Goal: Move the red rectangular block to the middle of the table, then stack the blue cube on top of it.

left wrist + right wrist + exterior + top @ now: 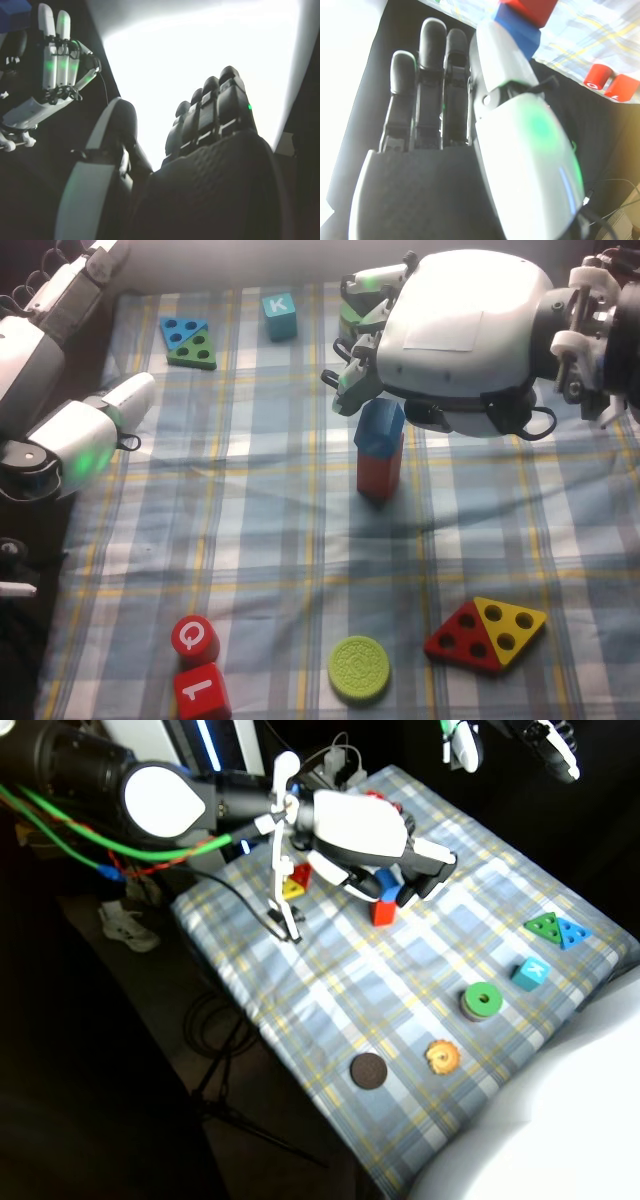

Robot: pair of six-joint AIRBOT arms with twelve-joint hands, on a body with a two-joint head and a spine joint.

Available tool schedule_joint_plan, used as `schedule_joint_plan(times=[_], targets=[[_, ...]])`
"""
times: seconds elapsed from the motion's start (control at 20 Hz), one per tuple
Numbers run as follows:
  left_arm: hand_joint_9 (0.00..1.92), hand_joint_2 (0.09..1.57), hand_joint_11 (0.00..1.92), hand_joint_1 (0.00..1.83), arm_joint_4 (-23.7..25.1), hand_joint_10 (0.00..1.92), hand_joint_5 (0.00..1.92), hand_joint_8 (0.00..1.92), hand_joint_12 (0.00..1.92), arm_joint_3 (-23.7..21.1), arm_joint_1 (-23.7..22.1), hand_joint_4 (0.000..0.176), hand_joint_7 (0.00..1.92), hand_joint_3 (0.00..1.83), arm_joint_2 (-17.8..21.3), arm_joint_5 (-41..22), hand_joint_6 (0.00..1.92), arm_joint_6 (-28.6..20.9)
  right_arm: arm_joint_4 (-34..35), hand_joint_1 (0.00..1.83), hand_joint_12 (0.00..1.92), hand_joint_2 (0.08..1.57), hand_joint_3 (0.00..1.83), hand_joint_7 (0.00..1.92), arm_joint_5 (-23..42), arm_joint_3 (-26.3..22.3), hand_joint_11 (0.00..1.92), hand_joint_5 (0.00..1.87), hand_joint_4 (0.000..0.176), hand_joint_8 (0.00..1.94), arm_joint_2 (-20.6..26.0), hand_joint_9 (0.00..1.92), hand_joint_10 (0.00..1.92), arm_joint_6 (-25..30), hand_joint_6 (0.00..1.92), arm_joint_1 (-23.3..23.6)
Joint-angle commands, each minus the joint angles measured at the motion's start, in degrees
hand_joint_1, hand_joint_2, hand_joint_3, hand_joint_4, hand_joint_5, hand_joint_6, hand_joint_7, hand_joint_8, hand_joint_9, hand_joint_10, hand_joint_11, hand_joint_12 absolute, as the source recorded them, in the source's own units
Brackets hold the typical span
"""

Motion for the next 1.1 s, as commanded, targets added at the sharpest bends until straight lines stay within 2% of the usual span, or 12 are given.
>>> schedule_joint_plan(times=[0.0, 0.05, 0.15, 0.25, 0.35, 0.5, 0.7, 0.85, 0.9, 0.95, 1.0, 1.05], targets=[[0.00, 1.48, 0.00, 0.85, 2.2, 0.00, 0.00, 0.00, 0.00, 0.0, -0.2, 0.026, 0.00, 0.00, -0.3, -7.0, 0.00, -0.5, 0.7, 0.99, 1.79, 1.18, 0.00, 0.82, 5.1, -0.3, 0.14, 0.71, 0.000, 0.56, 0.1, 0.69, 1.20, -0.2, 0.10, 0.5], [0.00, 1.48, 0.00, 0.84, 2.2, 0.00, 0.00, 0.00, 0.00, 0.0, -0.2, 0.019, 0.00, 0.00, -0.3, -7.0, 0.00, -0.5, 0.7, 0.99, 1.80, 1.17, 0.00, 0.84, 5.1, -0.4, 0.14, 0.70, 0.000, 0.42, 0.1, 0.68, 1.22, -0.2, 0.07, 0.5], [0.00, 1.49, 0.00, 0.84, 2.2, 0.00, 0.00, 0.00, 0.00, 0.0, -0.2, 0.025, 0.00, 0.00, -0.3, -7.0, 0.00, -0.5, 0.5, 0.95, 1.81, 1.07, 0.00, 0.57, 5.1, -0.6, 0.01, 0.45, 0.000, 0.20, 0.4, 0.29, 1.24, -0.2, 0.00, 0.5], [0.00, 1.48, 0.00, 0.86, 2.2, 0.00, 0.00, 0.00, 0.00, 0.0, -0.2, 0.039, 0.00, 0.00, -0.3, -7.0, 0.00, -0.5, -0.2, 0.87, 1.56, 0.96, 0.00, 0.24, 5.0, -1.3, 0.00, 0.12, 0.024, 0.02, 1.1, 0.03, 0.91, -0.2, 0.00, 0.5], [0.00, 1.48, 0.00, 0.89, 2.2, 0.00, 0.00, 0.00, 0.00, 0.0, -0.2, 0.019, 0.00, 0.00, -0.3, -7.0, 0.00, -0.5, -0.7, 0.82, 1.30, 0.92, 0.00, 0.07, 4.8, -2.2, 0.00, 0.01, 0.035, 0.01, 2.3, 0.03, 0.57, -0.2, 0.00, 0.5], [0.00, 1.46, 0.00, 0.94, 2.1, 0.00, 0.00, 0.00, 0.00, -0.1, 0.0, 0.028, 0.00, 0.00, -0.2, -7.1, 0.00, -0.5, -0.9, 0.84, 0.81, 0.89, 0.00, 0.00, 4.8, -4.0, 0.00, 0.00, 0.037, 0.00, 4.6, 0.02, 0.28, -0.8, 0.00, 0.5], [0.00, 1.47, 0.00, 0.88, 2.0, 0.00, 0.00, 0.00, 0.00, -0.3, 0.3, 0.022, 0.00, 0.00, -0.1, -7.4, 0.00, -0.5, -1.2, 0.80, 0.90, 0.86, 0.00, 0.00, 5.1, -6.8, 0.00, 0.00, 0.047, 0.00, 8.5, 0.02, 0.14, -0.9, 0.00, 0.3], [0.00, 1.47, 0.00, 0.87, 1.9, 0.00, 0.00, 0.00, 0.00, -0.4, 1.3, 0.012, 0.00, 0.00, 0.2, -8.2, 0.00, -1.5, -0.3, 0.78, 0.42, 0.88, 0.00, 0.00, 7.9, -9.3, 0.00, 0.00, 0.073, 0.00, 12.6, 0.00, 0.00, -0.9, 0.00, 0.3], [0.00, 1.47, 0.00, 0.86, 1.8, 0.00, 0.01, 0.00, 0.00, -0.4, 1.5, 0.000, 0.00, 0.00, 0.3, -8.4, 0.00, -1.7, 0.7, 0.74, 0.08, 0.89, 0.00, 0.00, 9.1, -9.8, 0.00, 0.00, 0.128, 0.00, 13.7, 0.00, 0.00, -0.9, 0.00, 0.3], [0.00, 1.46, 0.00, 0.87, 1.8, 0.00, 0.01, 0.00, 0.00, -0.5, 1.6, 0.005, 0.00, 0.00, 0.3, -8.4, 0.00, -1.8, 2.1, 0.72, 0.02, 0.90, 0.01, 0.00, 10.7, -10.4, 0.00, 0.00, 0.126, 0.00, 15.3, 0.00, 0.00, -0.9, 0.00, 0.3], [0.00, 1.46, 0.00, 0.90, 1.8, 0.00, 0.00, 0.00, 0.00, -0.5, 1.6, 0.016, 0.00, 0.00, 0.3, -8.4, 0.00, -1.8, 3.9, 0.69, 0.00, 0.92, 0.01, 0.00, 12.8, -11.3, 0.00, 0.00, 0.160, 0.00, 17.0, 0.00, 0.00, -0.9, 0.00, 0.3], [0.00, 1.45, 0.00, 0.91, 1.8, 0.00, 0.00, 0.00, 0.00, -0.5, 1.6, 0.013, 0.00, 0.00, 0.4, -8.4, 0.00, -1.8, 4.9, 0.61, 0.00, 0.95, 0.03, 0.00, 14.1, -11.7, 0.00, 0.00, 0.152, 0.00, 18.2, 0.00, 0.00, -0.9, 0.00, 0.3]])
